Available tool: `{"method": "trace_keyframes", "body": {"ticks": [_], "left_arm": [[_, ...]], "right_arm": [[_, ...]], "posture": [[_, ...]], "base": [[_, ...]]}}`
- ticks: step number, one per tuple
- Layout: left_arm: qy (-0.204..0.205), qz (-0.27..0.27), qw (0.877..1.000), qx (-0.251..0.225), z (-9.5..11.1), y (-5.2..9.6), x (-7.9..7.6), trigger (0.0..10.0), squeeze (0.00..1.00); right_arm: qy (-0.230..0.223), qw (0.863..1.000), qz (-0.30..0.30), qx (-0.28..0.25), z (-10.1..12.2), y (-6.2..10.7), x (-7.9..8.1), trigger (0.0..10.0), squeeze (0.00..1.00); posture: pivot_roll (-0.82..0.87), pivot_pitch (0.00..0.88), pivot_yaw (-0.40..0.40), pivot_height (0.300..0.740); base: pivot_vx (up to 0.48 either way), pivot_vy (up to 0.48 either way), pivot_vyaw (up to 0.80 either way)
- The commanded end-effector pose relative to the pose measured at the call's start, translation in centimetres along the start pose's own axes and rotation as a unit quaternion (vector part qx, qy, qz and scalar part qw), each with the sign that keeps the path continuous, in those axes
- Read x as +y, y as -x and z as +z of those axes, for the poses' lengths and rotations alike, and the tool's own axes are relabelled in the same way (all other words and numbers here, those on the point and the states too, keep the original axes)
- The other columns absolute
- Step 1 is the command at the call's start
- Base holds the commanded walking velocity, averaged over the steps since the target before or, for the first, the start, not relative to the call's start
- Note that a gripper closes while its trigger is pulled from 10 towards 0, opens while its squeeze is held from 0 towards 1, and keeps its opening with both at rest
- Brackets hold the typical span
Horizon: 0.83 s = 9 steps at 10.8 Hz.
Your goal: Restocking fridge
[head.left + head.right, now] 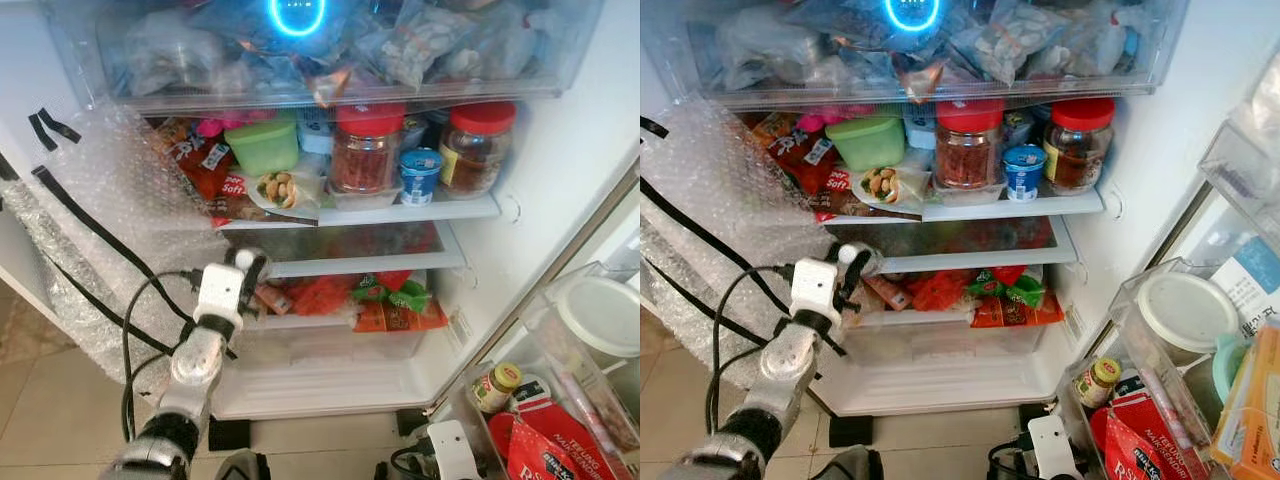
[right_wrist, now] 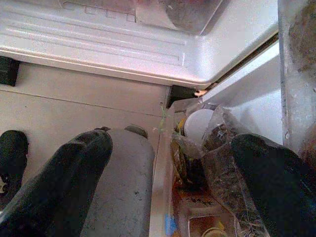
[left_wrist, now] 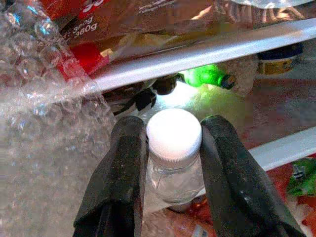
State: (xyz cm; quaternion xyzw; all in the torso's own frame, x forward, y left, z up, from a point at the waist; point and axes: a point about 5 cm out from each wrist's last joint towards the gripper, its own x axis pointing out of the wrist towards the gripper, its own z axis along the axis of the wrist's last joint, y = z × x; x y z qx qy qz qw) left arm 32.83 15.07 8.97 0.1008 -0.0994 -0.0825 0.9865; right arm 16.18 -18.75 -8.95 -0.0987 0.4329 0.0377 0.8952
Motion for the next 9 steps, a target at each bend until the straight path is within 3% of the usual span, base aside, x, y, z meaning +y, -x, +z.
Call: {"method": "trace_keyframes", "body": {"ticks": [1,6,9], "left_arm": [[-0.009,0.004,1.000,-0.008,0.3,-0.3,0.3,10.0,0.00],[-0.006,0.020,1.000,-0.008,0.5,-1.0,0.1,10.0,0.00],[0.026,0.049,0.998,-0.029,1.6,-2.1,0.3,10.0,0.00]], "right_arm": [[0.002,0.999,0.002,0.046,-2.6,0.8,0.0,10.0,0.00],[0.006,0.999,-0.002,0.048,-3.7,1.3,-0.3,10.0,0.00],[0.012,0.999,-0.003,0.044,-4.3,1.6,-0.6,10.0,0.00]], "posture": [[-0.14,0.093,-0.007,0.655],[-0.17,0.130,-0.023,0.655],[-0.19,0.153,-0.034,0.655]], "base": [[0.000,0.000,0.00],[0.000,0.000,0.00],[0.000,0.000,0.00]]}}
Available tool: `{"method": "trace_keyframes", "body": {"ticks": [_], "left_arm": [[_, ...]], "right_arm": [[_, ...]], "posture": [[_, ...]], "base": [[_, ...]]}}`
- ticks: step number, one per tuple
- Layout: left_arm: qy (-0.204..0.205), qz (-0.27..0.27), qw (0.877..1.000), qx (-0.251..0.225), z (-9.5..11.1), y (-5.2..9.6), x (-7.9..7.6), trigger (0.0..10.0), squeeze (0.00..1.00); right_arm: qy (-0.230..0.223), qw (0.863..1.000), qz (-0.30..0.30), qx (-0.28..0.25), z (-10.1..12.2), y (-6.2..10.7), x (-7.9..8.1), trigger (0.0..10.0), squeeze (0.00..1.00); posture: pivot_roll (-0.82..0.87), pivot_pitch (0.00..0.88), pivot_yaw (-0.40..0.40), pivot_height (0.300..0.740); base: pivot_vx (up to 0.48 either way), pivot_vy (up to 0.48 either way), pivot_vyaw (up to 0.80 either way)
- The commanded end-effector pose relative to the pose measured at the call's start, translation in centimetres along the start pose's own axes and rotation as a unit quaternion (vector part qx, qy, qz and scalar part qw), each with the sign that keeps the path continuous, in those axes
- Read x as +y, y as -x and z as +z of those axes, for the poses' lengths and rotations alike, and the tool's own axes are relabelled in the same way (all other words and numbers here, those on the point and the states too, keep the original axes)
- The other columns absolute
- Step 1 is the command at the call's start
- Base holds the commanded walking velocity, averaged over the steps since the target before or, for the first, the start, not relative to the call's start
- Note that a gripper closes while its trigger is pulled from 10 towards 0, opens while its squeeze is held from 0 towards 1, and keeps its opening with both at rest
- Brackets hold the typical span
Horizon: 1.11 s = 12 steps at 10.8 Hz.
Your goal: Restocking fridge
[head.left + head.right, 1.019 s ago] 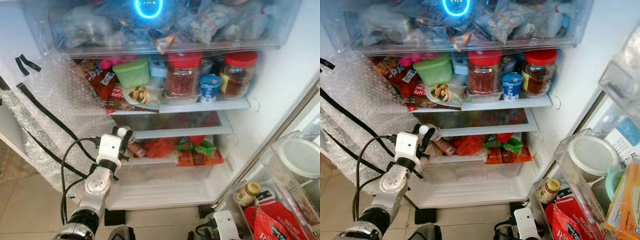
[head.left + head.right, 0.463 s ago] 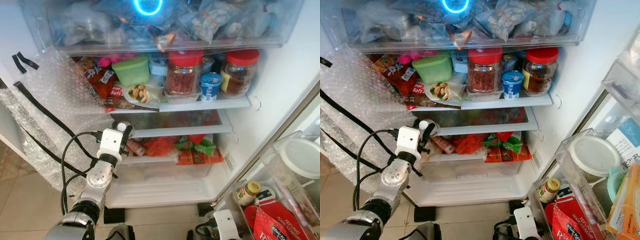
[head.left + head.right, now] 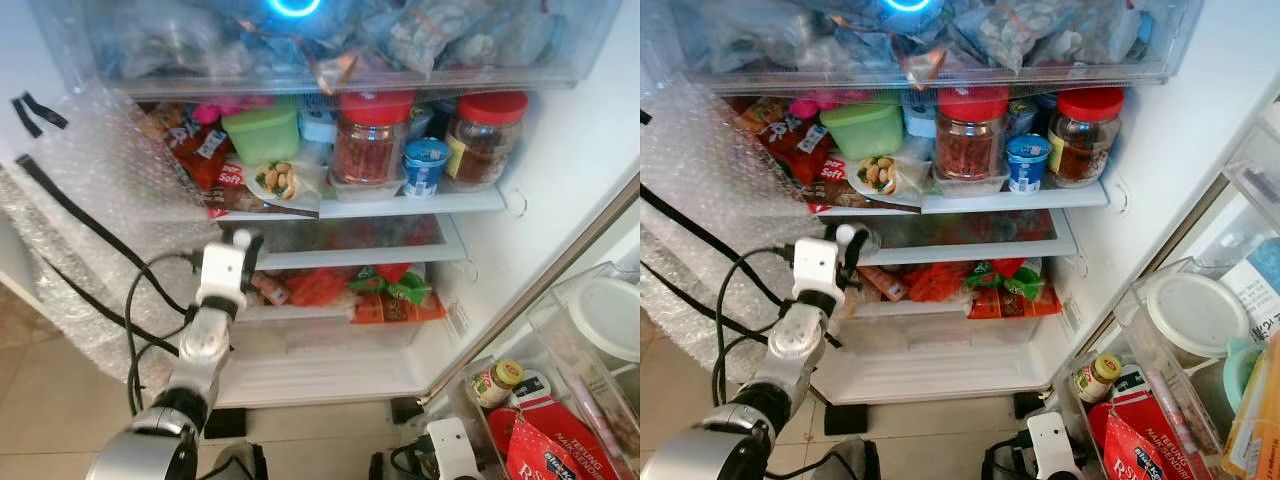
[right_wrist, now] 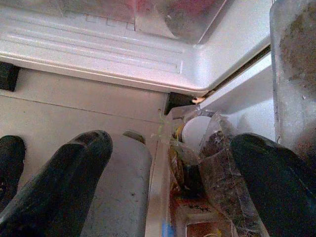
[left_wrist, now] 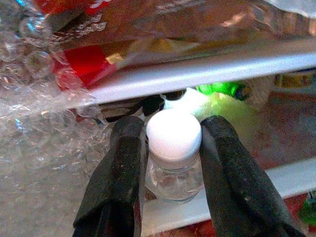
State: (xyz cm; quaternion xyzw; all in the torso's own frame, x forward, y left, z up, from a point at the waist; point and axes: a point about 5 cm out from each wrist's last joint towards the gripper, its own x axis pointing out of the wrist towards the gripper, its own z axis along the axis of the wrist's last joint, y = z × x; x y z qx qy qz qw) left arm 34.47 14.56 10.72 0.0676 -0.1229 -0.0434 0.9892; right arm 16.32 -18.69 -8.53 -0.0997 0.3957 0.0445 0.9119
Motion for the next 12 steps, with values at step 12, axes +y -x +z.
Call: {"method": "trace_keyframes", "body": {"ticks": [12], "left_arm": [[-0.015,-0.021,0.998,0.050,-1.7,0.9,-0.1,10.0,0.00]], "right_arm": [[0.004,0.999,0.018,0.043,-4.2,2.0,0.6,10.0,0.00]], "posture": [[-0.21,0.178,-0.034,0.655]], "base": [[0.000,0.000,0.00]]}}
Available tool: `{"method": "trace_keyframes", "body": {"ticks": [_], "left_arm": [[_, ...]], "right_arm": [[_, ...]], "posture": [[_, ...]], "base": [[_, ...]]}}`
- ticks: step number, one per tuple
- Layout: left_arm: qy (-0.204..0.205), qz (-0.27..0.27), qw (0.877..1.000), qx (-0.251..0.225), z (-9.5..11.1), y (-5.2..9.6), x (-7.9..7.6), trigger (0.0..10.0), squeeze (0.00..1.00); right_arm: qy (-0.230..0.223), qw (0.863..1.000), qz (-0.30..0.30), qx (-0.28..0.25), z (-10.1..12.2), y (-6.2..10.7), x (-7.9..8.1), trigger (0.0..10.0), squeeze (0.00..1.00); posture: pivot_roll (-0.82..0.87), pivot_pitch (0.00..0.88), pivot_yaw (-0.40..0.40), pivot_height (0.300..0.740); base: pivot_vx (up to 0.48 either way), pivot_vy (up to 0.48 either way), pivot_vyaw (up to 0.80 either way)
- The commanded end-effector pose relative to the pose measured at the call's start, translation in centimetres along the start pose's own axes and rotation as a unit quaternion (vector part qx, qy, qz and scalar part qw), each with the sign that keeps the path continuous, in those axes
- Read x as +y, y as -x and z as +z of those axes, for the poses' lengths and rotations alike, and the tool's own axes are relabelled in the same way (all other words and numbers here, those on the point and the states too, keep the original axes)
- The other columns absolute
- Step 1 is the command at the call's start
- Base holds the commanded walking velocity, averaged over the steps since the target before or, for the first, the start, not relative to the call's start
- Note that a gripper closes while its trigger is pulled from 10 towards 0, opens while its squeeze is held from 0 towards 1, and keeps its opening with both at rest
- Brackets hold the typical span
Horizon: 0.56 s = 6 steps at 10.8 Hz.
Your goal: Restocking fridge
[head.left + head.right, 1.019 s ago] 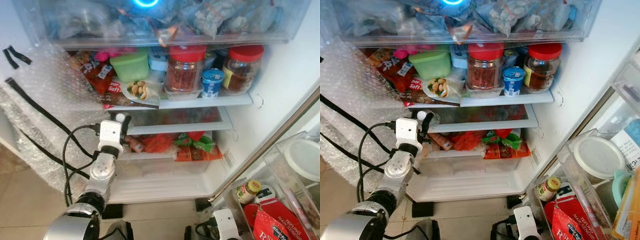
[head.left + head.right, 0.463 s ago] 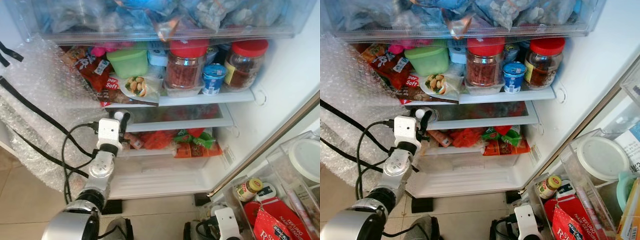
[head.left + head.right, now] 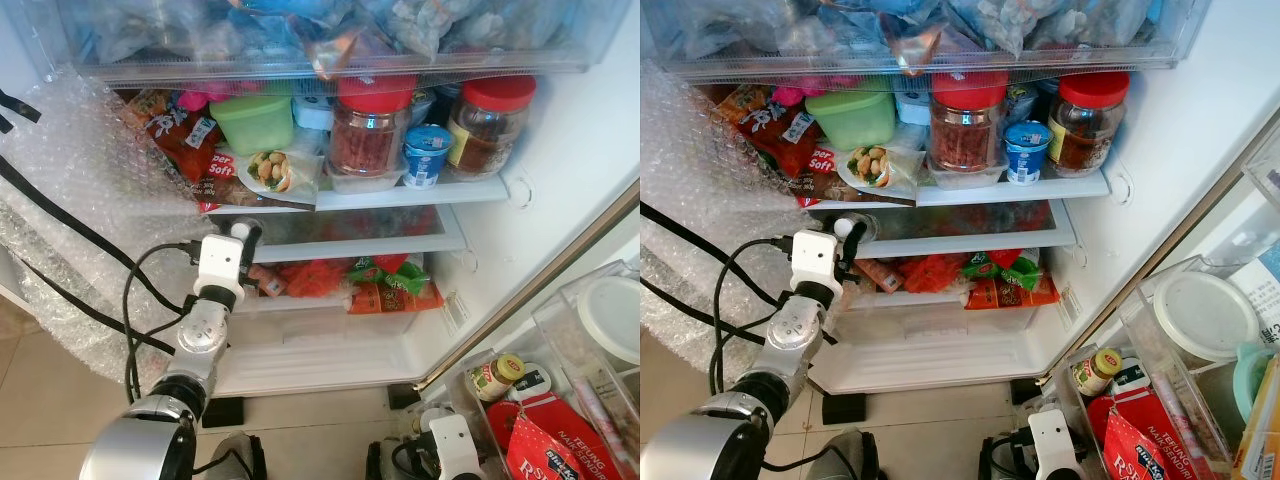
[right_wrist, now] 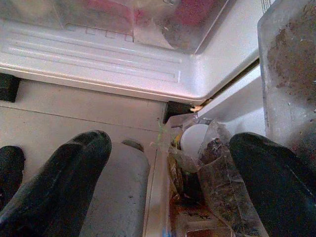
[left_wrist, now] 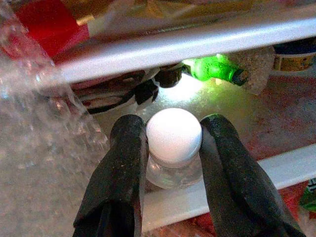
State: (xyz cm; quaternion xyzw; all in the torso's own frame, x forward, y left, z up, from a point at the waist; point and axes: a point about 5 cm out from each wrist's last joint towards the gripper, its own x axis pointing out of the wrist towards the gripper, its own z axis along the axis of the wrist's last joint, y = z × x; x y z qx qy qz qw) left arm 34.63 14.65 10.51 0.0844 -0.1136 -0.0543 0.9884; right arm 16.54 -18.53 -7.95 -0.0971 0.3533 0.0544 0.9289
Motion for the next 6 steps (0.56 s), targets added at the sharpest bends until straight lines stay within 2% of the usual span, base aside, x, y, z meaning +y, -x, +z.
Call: {"method": "trace_keyframes", "body": {"ticks": [1,4,6], "left_arm": [[0.008,-0.003,0.998,0.054,-2.2,1.6,-0.3,10.0,0.00],[0.028,0.002,0.996,0.087,-3.4,2.8,-0.5,10.0,0.00],[0.025,0.006,0.996,0.081,-2.8,1.9,0.0,10.0,0.00]], "right_arm": [[0.001,0.996,0.014,0.088,-4.4,2.0,0.7,10.0,0.00],[-0.001,0.996,0.015,0.087,-3.9,1.6,0.9,10.0,0.00],[-0.004,0.996,0.014,0.088,-3.8,1.5,1.2,10.0,0.00]], "posture": [[-0.21,0.176,-0.033,0.655],[-0.19,0.163,-0.020,0.655],[-0.18,0.158,-0.009,0.655]], "base": [[0.000,0.000,0.00],[0.000,0.000,0.00],[0.000,0.000,0.00]]}}
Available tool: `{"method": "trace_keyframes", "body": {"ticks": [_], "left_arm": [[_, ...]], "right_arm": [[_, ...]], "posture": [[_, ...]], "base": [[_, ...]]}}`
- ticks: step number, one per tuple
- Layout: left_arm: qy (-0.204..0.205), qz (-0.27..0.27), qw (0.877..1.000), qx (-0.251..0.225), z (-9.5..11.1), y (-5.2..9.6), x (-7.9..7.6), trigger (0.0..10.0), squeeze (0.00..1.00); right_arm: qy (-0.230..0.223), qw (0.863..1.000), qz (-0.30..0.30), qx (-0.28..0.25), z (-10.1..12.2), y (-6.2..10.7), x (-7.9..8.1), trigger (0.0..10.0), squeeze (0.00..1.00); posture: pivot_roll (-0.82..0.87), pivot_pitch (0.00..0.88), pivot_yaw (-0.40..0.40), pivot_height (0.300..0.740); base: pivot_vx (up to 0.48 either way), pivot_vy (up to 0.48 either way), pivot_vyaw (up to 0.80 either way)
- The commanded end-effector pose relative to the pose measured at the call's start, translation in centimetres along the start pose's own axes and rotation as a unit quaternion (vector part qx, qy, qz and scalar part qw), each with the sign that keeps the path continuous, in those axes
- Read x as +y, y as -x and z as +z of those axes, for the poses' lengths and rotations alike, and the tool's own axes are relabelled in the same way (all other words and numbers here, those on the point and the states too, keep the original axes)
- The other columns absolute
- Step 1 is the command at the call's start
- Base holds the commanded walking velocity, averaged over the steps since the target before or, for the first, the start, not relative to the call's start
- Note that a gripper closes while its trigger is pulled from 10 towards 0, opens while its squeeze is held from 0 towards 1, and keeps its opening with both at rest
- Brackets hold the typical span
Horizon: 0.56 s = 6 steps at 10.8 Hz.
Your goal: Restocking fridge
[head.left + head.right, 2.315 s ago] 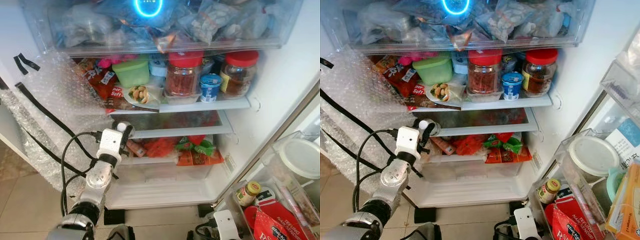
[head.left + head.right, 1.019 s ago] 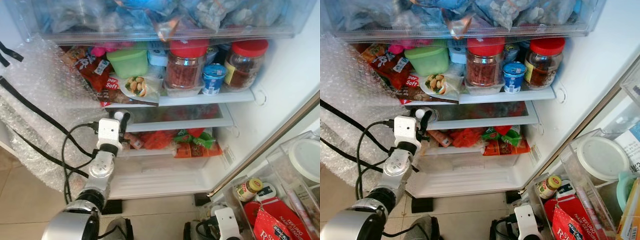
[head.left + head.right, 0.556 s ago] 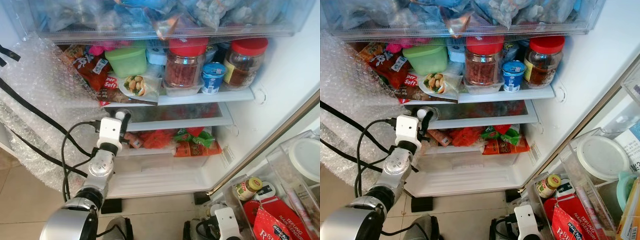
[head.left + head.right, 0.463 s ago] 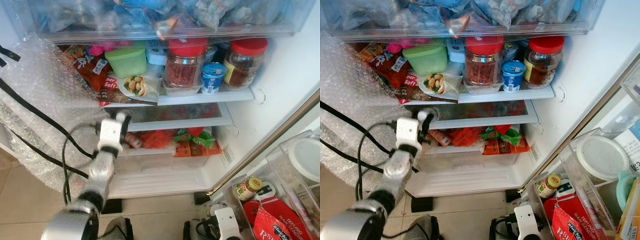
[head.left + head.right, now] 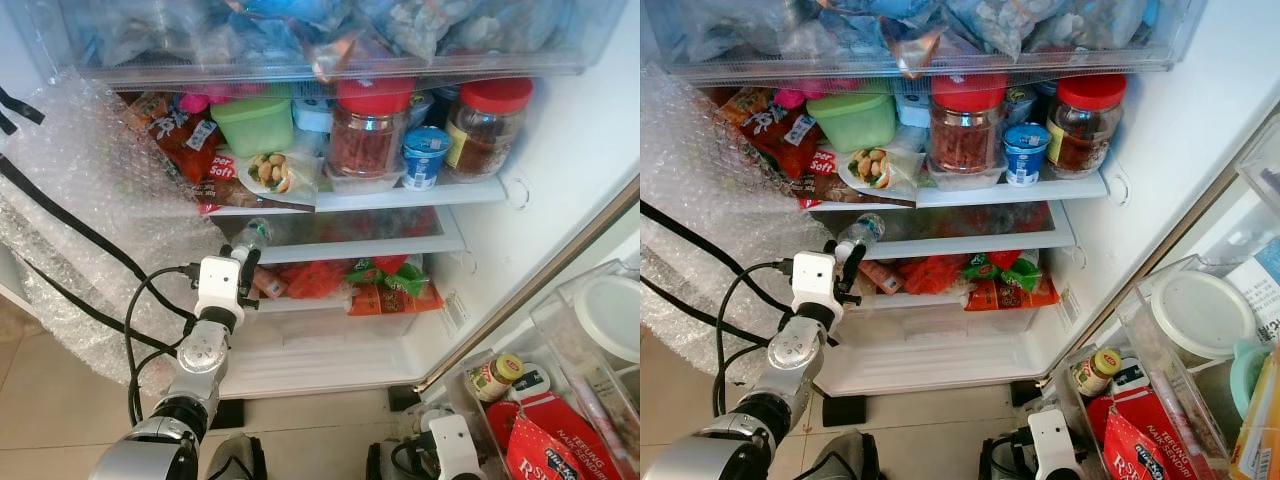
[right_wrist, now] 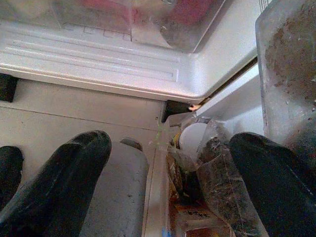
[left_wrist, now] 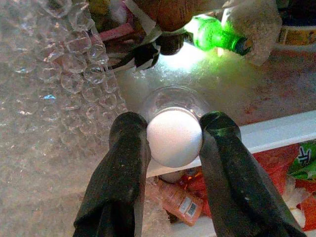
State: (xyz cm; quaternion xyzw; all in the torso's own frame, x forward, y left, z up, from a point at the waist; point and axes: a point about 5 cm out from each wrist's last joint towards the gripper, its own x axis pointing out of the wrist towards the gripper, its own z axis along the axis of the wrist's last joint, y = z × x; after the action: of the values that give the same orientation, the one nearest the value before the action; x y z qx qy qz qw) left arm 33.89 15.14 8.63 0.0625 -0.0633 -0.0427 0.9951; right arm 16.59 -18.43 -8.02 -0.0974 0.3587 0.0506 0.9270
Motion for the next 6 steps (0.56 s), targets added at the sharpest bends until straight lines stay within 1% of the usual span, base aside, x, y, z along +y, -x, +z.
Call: {"method": "trace_keyframes", "body": {"ticks": [1,2,3,4,6], "left_arm": [[0.004,0.007,0.999,0.035,-0.7,0.0,0.4,10.0,0.00],[0.048,0.024,0.996,0.068,-0.4,-1.0,0.9,10.0,0.00],[0.074,0.026,0.992,0.100,-0.8,-1.2,0.7,10.0,0.00],[0.074,0.016,0.991,0.114,-0.8,-1.5,0.3,10.0,0.00],[0.070,0.008,0.990,0.126,-0.5,-2.1,-0.1,10.0,0.00]], "right_arm": [[-0.003,0.996,0.017,0.084,-3.9,1.6,1.2,10.0,0.00],[-0.004,0.996,0.017,0.085,-3.9,1.5,1.3,10.0,0.00],[-0.004,0.996,0.017,0.087,-3.9,1.5,1.3,10.0,0.00],[-0.003,0.996,0.019,0.090,-3.9,1.5,1.3,10.0,0.00],[-0.003,0.995,0.020,0.093,-4.0,1.6,1.2,10.0,0.00]], "posture": [[-0.18,0.157,-0.005,0.655],[-0.18,0.155,-0.003,0.655],[-0.18,0.155,-0.004,0.655],[-0.18,0.156,-0.005,0.655],[-0.18,0.157,-0.005,0.655]], "base": [[0.000,0.000,0.00],[0.000,0.000,0.00],[0.000,0.000,0.00],[0.000,0.000,0.00],[0.000,0.000,0.00]]}}
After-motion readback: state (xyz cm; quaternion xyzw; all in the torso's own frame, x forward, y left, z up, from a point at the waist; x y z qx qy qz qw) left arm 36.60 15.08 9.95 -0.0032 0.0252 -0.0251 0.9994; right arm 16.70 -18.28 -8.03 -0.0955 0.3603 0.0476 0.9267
